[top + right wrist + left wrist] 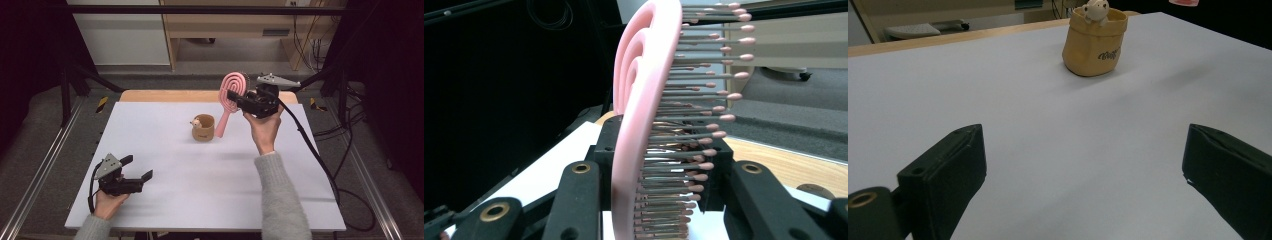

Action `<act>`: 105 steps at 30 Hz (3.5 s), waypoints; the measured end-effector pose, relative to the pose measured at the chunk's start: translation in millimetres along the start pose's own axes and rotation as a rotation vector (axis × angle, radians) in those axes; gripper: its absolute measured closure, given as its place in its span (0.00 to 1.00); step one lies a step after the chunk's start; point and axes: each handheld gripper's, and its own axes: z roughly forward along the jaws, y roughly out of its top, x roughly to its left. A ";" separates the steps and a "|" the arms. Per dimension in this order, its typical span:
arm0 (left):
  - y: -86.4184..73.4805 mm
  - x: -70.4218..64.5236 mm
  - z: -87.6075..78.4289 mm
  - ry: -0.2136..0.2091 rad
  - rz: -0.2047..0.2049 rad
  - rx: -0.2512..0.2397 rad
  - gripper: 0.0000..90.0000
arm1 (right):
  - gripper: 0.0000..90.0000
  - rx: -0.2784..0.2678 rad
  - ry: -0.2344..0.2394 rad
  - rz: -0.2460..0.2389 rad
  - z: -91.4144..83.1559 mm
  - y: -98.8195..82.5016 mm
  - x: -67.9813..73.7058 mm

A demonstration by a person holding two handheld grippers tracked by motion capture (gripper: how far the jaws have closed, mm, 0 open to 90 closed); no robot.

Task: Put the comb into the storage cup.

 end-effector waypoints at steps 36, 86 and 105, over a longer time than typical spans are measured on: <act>-0.4 1.3 0.4 0.000 0.003 0.002 0.04 | 0.71 -0.005 -0.053 -0.009 51.8 17.2 3.0; -0.7 2.7 0.3 0.004 0.000 0.004 0.04 | 0.71 0.050 -0.104 0.011 98.6 -3.5 -2.0; -0.8 2.7 0.5 0.003 0.000 0.006 0.04 | 0.71 0.082 -0.120 0.026 108.7 -20.9 -3.8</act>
